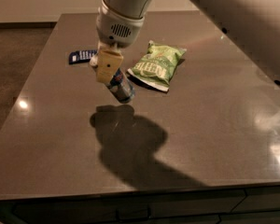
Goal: Knock redbull can over
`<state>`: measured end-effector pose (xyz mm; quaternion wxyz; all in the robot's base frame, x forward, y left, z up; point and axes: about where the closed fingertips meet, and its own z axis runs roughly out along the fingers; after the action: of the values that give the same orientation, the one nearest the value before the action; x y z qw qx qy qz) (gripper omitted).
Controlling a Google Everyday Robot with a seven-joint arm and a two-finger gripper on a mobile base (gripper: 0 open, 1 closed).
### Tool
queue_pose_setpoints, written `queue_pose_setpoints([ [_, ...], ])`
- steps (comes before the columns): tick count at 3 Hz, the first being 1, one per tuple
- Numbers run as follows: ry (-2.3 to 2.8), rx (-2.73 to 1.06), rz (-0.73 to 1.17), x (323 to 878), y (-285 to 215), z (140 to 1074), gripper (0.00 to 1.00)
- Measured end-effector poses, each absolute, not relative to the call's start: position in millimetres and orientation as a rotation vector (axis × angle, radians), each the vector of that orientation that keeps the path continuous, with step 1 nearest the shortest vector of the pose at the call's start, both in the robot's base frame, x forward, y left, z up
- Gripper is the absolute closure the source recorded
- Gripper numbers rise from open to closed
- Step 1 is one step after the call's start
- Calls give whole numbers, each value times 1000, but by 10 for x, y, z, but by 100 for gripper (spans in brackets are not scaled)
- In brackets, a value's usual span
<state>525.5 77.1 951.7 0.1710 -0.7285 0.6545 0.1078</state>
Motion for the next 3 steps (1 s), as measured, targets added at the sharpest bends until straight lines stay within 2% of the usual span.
queue_pose_setpoints([
  [1,1912,-2133,157,5224,608,9403,86],
  [2,1955,-2235,-29,5197,492,9136,58],
  [3,1966,-2292,-130,5155,457,8983,33],
])
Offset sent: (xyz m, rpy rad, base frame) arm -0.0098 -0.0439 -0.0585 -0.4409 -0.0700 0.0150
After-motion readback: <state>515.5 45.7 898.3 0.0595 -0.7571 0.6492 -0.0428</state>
